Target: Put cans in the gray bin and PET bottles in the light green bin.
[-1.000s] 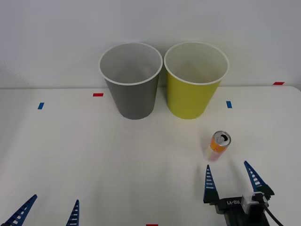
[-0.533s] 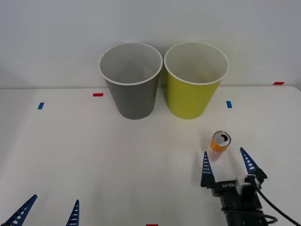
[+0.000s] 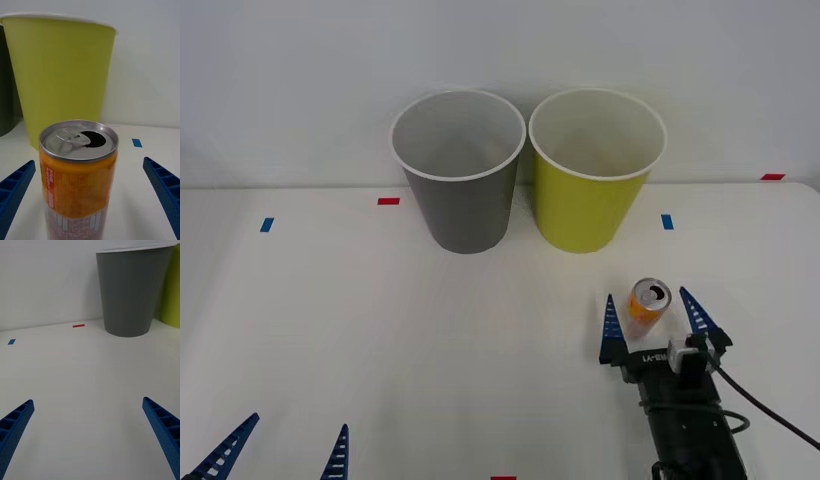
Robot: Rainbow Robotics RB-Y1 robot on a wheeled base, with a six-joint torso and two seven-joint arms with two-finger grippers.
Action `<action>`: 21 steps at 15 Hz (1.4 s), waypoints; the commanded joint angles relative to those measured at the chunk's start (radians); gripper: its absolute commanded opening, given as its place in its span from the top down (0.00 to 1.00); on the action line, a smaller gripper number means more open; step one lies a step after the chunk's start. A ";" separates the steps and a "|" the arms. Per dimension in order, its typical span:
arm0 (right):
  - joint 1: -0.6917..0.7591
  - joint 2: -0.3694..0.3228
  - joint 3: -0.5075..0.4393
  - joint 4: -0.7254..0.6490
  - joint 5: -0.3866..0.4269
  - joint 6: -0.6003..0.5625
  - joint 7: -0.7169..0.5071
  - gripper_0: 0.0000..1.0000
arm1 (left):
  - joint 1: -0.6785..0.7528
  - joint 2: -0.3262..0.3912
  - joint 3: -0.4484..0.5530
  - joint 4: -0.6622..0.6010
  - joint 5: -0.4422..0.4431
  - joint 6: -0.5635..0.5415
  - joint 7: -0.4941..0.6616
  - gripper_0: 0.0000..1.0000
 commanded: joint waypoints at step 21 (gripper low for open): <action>0.019 -0.061 0.023 -0.414 -0.103 0.529 -0.034 1.00 | 0.000 0.000 0.000 0.000 0.000 0.000 0.000 0.00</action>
